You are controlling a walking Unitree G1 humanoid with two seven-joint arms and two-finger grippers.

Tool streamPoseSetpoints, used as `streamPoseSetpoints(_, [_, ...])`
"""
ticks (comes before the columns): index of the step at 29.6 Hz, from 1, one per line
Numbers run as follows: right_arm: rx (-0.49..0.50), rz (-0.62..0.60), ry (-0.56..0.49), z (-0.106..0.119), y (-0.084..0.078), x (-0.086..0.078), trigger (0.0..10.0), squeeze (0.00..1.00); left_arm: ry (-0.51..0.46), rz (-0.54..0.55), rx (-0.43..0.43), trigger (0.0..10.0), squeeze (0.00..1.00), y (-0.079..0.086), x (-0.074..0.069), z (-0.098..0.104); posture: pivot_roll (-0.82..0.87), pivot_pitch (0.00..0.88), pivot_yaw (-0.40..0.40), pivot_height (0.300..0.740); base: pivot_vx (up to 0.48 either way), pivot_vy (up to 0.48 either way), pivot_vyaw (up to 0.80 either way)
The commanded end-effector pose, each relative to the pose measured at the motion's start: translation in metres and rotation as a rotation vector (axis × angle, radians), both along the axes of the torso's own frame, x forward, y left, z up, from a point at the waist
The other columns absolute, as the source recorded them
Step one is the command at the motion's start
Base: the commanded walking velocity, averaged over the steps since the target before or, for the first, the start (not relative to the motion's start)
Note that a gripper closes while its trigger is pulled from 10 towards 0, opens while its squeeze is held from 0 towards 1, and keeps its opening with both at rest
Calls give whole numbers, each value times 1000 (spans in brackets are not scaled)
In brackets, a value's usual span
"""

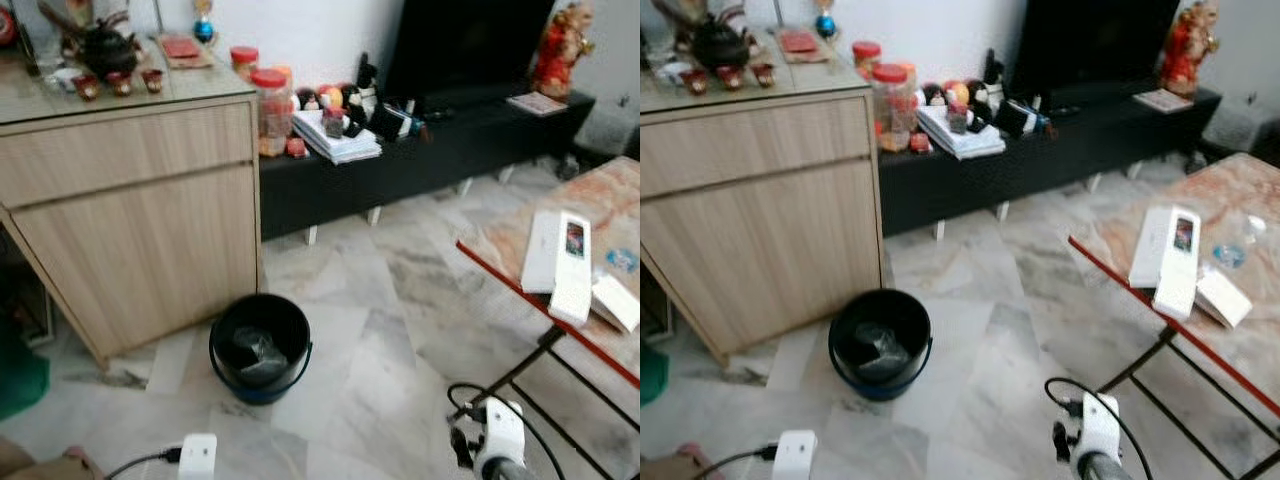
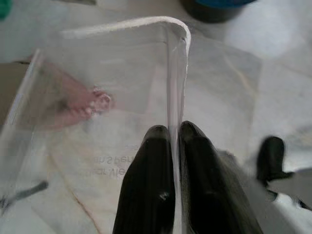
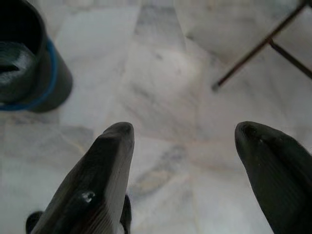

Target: Picking trash to rubbish bin

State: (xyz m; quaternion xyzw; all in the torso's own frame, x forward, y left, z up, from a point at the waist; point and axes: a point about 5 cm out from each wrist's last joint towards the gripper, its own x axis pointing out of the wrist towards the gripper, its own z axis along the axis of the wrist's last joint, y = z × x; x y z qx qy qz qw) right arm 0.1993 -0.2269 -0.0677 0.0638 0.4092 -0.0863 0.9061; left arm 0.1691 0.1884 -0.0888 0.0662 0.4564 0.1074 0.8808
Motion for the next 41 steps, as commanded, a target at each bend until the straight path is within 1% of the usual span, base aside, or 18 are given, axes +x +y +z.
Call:
streamPoseSetpoints(1, [1,-5,-17,3,-1,5,10000,0,24,-10,-2,10000,0,-2,-4,-2,-92,21,-132,740,337,0,0])
streamPoseSetpoints(6, [-2,-3,-21,4,-1,6,10000,0,24,-13,-2,10000,0,-3,-4,-2,-92,17,-131,740,340,0,0])
streamPoseSetpoints(12, [6,-3,-30,5,0,8,10000,0,23,-17,-1,10000,0,-3,-4,-2,-94,5,-128,740,340,0,-725])
streamPoseSetpoints(26, [2,20,-41,5,2,9,10000,0,21,-24,3,10000,0,-2,-3,-2,-89,0,-124,740,340,0,0])
streamPoseSetpoints(29, [-1,46,-46,6,4,11,10000,0,18,-24,3,10000,0,-2,-2,-1,-89,0,-124,740,341,0,800])
streamPoseSetpoints(36, [9,34,-49,6,4,11,10000,0,16,-23,4,10000,0,-2,-1,-1,-86,0,-129,740,341,0,800])
streamPoseSetpoints(41, [15,18,-51,6,3,11,10000,0,16,-18,4,10000,0,-2,-1,-1,-84,0,-132,740,341,0,0])
